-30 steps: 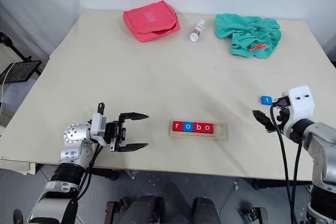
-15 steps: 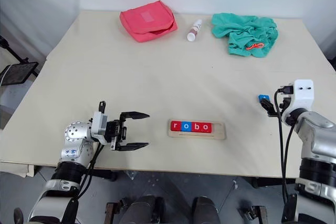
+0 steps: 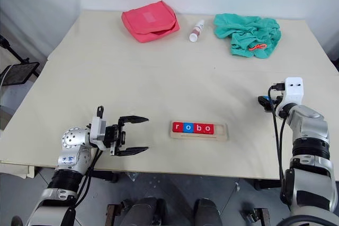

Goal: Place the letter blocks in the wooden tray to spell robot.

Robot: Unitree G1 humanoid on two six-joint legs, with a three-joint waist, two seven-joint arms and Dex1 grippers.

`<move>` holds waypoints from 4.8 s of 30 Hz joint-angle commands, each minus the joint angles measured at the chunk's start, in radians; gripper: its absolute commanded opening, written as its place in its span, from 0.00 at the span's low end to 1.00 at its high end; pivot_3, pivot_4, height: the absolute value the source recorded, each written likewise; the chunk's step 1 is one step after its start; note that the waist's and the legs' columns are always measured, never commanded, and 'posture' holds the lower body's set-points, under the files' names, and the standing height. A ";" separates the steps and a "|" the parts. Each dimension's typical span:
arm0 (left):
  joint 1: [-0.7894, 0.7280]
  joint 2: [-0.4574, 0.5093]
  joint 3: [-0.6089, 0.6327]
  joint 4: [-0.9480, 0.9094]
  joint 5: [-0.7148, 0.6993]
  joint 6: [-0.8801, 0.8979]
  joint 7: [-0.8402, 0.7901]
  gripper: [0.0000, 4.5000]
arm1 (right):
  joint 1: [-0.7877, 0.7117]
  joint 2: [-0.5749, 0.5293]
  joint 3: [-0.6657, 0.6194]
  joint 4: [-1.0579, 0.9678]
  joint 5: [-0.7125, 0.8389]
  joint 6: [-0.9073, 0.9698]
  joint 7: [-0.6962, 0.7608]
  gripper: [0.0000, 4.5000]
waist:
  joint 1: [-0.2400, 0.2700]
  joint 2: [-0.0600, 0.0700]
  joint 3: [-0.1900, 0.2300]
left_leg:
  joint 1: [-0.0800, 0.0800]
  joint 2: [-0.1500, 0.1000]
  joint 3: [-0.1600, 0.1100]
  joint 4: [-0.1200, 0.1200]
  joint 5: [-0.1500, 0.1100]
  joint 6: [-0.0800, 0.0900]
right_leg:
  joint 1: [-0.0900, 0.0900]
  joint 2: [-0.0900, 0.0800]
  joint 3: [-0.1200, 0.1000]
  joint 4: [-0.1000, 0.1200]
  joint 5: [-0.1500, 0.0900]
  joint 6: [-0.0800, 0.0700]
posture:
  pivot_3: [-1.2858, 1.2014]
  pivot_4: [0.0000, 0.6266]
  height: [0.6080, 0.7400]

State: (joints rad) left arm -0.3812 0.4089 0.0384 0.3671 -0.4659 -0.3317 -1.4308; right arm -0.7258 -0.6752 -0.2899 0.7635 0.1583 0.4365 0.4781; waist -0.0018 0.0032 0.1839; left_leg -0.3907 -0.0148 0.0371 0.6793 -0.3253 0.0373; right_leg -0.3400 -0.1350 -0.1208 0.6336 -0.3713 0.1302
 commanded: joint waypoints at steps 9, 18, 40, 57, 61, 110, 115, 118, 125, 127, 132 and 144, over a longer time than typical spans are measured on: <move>-0.018 -0.001 0.003 0.016 -0.008 -0.015 -0.019 1.00 | 0.240 0.032 -0.100 -0.536 0.113 0.198 -0.096 0.32 | 0.000 0.000 0.000 | 0.000 0.000 0.000 0.000 0.000 0.000 | -0.001 0.000 0.001 0.001 0.000 0.000 | 0.52 0.24 1.00; -0.055 -0.004 0.000 0.064 -0.012 -0.021 -0.063 1.00 | 0.503 0.172 -0.182 -1.158 0.235 0.543 -0.247 0.32 | 0.002 0.001 0.000 | 0.000 0.000 -0.001 -0.001 0.000 0.000 | -0.001 0.000 0.006 0.003 0.000 0.000 | 0.52 0.24 1.00; -0.079 0.010 0.001 0.089 -0.013 -0.014 -0.092 1.00 | 0.742 0.335 -0.131 -1.428 0.246 0.632 -0.347 0.32 | 0.000 0.001 0.000 | 0.001 -0.001 0.000 -0.001 0.000 0.000 | -0.002 0.001 0.012 0.003 0.000 0.000 | 0.52 0.24 1.00; -0.086 -0.005 -0.001 0.094 -0.008 -0.021 -0.078 1.00 | 0.767 0.078 -0.128 -1.400 0.304 0.563 -0.084 1.00 | 0.001 0.001 0.000 | 0.001 -0.001 0.000 -0.001 0.000 0.000 | -0.001 0.001 0.012 0.003 0.000 0.000 | 0.52 0.24 1.00; -0.083 -0.012 -0.002 0.093 -0.006 -0.025 -0.073 1.00 | 0.784 -0.136 -0.069 -1.290 0.284 0.445 0.129 1.00 | 0.002 0.000 0.000 | 0.001 -0.001 0.000 -0.001 0.000 0.001 | 0.000 0.001 0.011 0.001 0.000 0.000 | 0.52 0.24 1.00; 0.034 0.007 0.011 -0.046 -0.010 -0.020 0.017 1.00 | 0.100 -0.316 0.564 -0.744 -0.082 0.005 0.844 0.32 | 0.002 0.000 0.000 | -0.001 0.000 0.000 0.002 -0.001 0.001 | 0.001 0.001 0.003 -0.005 0.001 0.001 | 0.52 0.24 1.00; 0.066 0.012 0.016 -0.075 -0.010 -0.019 0.038 1.00 | 0.061 -0.286 0.583 -0.710 -0.095 -0.016 0.870 0.32 | -0.001 0.000 0.000 | -0.001 0.000 0.000 0.002 -0.001 0.001 | 0.001 0.001 0.003 -0.004 0.001 0.001 | 0.52 0.24 1.00; 0.071 0.013 0.016 -0.081 -0.009 -0.018 0.048 1.00 | 0.056 -0.272 0.588 -0.711 -0.094 -0.013 0.880 0.32 | -0.001 0.000 0.000 | -0.001 0.000 0.000 0.002 -0.001 0.001 | 0.001 0.001 0.003 -0.004 0.001 0.001 | 0.52 0.24 1.00; 0.072 0.012 0.013 -0.082 -0.008 -0.022 0.060 1.00 | 0.063 -0.263 0.592 -0.711 -0.111 -0.022 0.893 0.32 | 0.001 0.000 0.000 | -0.001 0.000 0.000 0.002 -0.001 0.002 | 0.001 0.001 0.003 -0.004 0.001 0.002 | 0.52 0.24 1.00; 0.071 0.011 0.013 -0.080 -0.008 -0.024 0.062 1.00 | 0.066 -0.268 0.593 -0.711 -0.115 -0.032 0.899 0.40 | 0.000 0.000 0.000 | -0.001 0.000 0.000 0.002 -0.001 0.001 | 0.001 0.001 0.003 -0.004 0.001 0.002 | 0.52 0.24 1.00; 0.068 0.011 0.011 -0.074 -0.008 -0.025 0.061 1.00 | 0.070 -0.268 0.574 -0.750 -0.093 -0.014 0.918 0.78 | 0.000 0.000 0.000 | -0.001 0.000 0.000 0.002 -0.001 0.001 | 0.001 0.001 0.003 -0.004 0.001 0.002 | 0.52 0.24 1.00; 0.036 0.002 0.013 -0.038 0.010 -0.038 0.087 1.00 | 0.181 -0.279 0.377 -0.857 0.003 0.078 0.809 0.99 | 0.005 0.000 0.000 | -0.001 0.000 -0.001 0.002 -0.001 0.001 | 0.001 0.001 0.003 -0.004 0.001 0.002 | 0.52 0.24 1.00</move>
State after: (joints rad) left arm -0.3392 0.4123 0.0388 0.3311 -0.4619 -0.3533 -1.3649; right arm -0.5690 -0.9397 0.1727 -0.0540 0.1206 0.5049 1.3168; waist 0.0028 0.0029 0.1840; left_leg -0.3919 -0.0152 0.0365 0.6815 -0.3259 0.0388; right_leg -0.3390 -0.1343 -0.1181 0.6296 -0.3704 0.1319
